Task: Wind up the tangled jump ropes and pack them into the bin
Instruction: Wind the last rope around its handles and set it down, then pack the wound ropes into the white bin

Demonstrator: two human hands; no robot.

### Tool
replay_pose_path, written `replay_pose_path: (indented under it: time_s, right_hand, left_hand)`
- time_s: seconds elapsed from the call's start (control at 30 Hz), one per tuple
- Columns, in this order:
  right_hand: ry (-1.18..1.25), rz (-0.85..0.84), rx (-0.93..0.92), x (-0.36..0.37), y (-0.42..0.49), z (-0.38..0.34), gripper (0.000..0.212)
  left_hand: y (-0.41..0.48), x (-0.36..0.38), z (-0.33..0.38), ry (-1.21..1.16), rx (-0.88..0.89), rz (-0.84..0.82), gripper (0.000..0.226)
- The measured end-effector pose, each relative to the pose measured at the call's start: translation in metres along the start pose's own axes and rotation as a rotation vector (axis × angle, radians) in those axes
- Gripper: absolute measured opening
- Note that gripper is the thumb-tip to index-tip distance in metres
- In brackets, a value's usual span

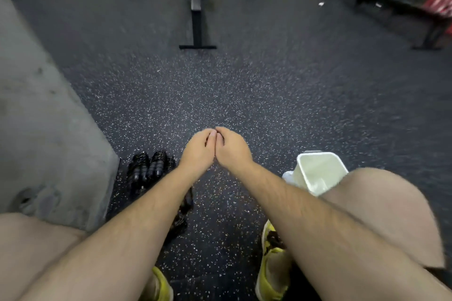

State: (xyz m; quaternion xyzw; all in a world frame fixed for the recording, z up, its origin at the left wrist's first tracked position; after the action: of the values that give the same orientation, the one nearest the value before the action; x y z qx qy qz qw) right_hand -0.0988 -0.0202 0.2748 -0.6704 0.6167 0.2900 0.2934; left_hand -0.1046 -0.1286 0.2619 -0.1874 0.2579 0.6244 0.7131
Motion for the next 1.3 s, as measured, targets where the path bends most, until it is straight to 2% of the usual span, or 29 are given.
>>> replay_pose_path:
  time_s: [0.13, 0.27, 0.37, 0.5, 0.6, 0.7, 0.77, 0.9, 1.0, 1.1, 1.2, 1.3]
  right_hand:
    - [-0.031, 0.134, -0.049, -0.079, -0.021, -0.022, 0.04]
    - [-0.073, 0.257, -0.047, -0.139, -0.04, -0.015, 0.044]
    - [-0.062, 0.332, -0.022, -0.172, -0.056, 0.013, 0.042]
    - [-0.07, 0.35, 0.068, -0.196, -0.07, 0.083, 0.03]
    - [-0.07, 0.35, 0.218, -0.197, -0.082, 0.158, 0.038]
    - [-0.106, 0.299, 0.379, -0.184, -0.102, 0.237, 0.037]
    - [-0.127, 0.237, 0.497, -0.171, -0.118, 0.286, 0.035]
    - [-0.218, 0.046, 0.661, -0.135, -0.151, 0.363, 0.036]
    - [-0.229, -0.117, 0.703, -0.106, -0.164, 0.397, 0.044]
    - [-0.173, -0.216, 0.72, -0.082, -0.168, 0.417, 0.049]
    - [-0.076, -0.217, 0.771, -0.065, -0.168, 0.43, 0.047]
    - [-0.106, -0.141, 0.782, -0.054, -0.162, 0.44, 0.03]
  left_hand:
    - [-0.006, -0.013, 0.082, -0.036, 0.146, 0.058, 0.029]
    - [0.0, -0.003, 0.142, -0.017, 0.271, 0.058, 0.03]
    - [0.005, 0.03, 0.175, -0.002, 0.328, 0.013, 0.033]
    - [0.011, 0.109, 0.193, -0.043, 0.302, -0.104, 0.035]
    - [0.013, 0.189, 0.189, -0.027, 0.265, -0.244, 0.038]
    - [0.008, 0.273, 0.172, 0.082, 0.19, -0.402, 0.038]
    - [0.001, 0.326, 0.154, 0.164, 0.127, -0.493, 0.034]
    - [-0.023, 0.41, 0.11, 0.359, -0.028, -0.652, 0.043]
    - [-0.036, 0.44, 0.081, 0.515, -0.09, -0.697, 0.043]
    - [-0.032, 0.447, 0.064, 0.508, -0.179, -0.677, 0.042]
    - [-0.019, 0.446, 0.048, 0.403, -0.291, -0.658, 0.046]
    - [-0.015, 0.451, 0.043, 0.329, -0.337, -0.684, 0.047]
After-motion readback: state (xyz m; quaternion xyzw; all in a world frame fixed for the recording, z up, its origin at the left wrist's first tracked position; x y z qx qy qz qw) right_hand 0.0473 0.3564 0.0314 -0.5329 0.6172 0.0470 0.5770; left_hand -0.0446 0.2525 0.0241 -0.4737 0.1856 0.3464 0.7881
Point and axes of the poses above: each hand's wrist, its own y-axis towards the middle knuckle, its own x-axis out of the palm, z = x × y, the point moved 5 cm from there along y, towards the middle knuckle, and after that the axes turned 5 degrees about -z, right-handed, at the moved point
